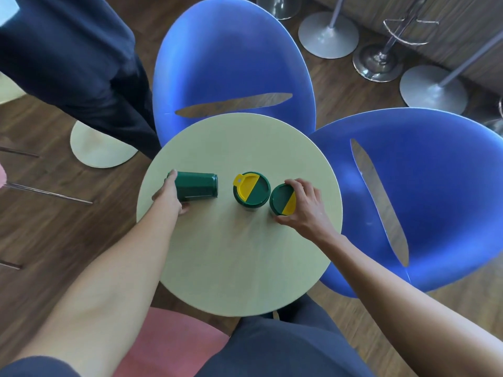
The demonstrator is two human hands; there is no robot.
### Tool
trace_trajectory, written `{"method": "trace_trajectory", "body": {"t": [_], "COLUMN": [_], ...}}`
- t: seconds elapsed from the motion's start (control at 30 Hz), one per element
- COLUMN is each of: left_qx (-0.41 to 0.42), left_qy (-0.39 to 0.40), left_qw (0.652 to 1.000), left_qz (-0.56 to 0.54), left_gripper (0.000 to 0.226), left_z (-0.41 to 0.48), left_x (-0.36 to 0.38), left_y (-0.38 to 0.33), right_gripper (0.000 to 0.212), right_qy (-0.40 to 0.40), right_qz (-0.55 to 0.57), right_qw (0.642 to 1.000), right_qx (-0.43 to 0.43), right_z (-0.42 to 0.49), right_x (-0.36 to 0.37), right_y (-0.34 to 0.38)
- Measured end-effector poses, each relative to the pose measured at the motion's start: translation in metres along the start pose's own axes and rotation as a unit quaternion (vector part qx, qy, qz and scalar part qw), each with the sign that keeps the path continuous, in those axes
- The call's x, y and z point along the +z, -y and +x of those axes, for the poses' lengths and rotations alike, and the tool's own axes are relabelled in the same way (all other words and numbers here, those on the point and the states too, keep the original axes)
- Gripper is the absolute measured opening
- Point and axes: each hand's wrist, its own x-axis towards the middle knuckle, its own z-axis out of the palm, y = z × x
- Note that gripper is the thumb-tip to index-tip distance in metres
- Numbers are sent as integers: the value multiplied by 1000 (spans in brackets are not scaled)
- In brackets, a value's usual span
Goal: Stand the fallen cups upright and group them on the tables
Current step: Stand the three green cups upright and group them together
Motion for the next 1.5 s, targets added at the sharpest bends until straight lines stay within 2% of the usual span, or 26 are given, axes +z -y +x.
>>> {"method": "trace_trajectory", "body": {"t": [0.13, 0.33, 0.43, 0.53, 0.7, 0.93, 1.0, 1.07, 1.1, 1.17, 1.23, 1.37, 1.5], "left_qx": [32, 190, 293, 387, 472, 503, 501, 489, 483, 474, 467, 438, 436], "left_qy": [-3, -34, -23, -13, -6, 16, 24, 34, 36, 38, 50, 47, 39], "left_qw": [999, 981, 953, 911, 859, 829, 824, 829, 831, 833, 839, 858, 853], "left_qz": [-38, 2, 75, 143, 196, 243, 262, 269, 274, 281, 277, 264, 283], "left_gripper": [78, 76, 72, 75, 80, 105, 108, 110, 110, 107, 95, 43, 26], "left_z": [-4, -27, -43, -59, -82, -102, -104, -108, -108, -107, -109, -111, -100], "left_x": [1, -3, -9, -14, -22, -27, -27, -27, -27, -27, -28, -35, -43], "left_y": [0, 28, 49, 70, 110, 161, 170, 175, 176, 176, 172, 156, 145], "right_gripper": [90, 90, 89, 89, 89, 93, 78, 54, 41, 20, 15, 26, 47], "right_qy": [-3, -8, -9, -6, -6, -7, -72, -136, -139, -87, -18, 75, 103], "right_qz": [11, 14, 17, 15, 15, -8, 16, 63, 88, 142, 188, 257, 270], "right_qw": [1000, 1000, 1000, 1000, 1000, 1000, 997, 988, 984, 984, 982, 957, 947], "right_qx": [2, 3, 3, 2, 6, 3, -2, -44, -63, -61, -7, 115, 142], "right_z": [0, -1, -1, -2, -2, -9, -23, -40, -48, -61, -68, -69, -64], "right_x": [1, 3, 3, 2, 2, -5, -5, 1, 5, 15, 25, 42, 48], "right_y": [-1, -1, -1, -1, 0, 3, 12, 23, 28, 39, 49, 59, 76]}}
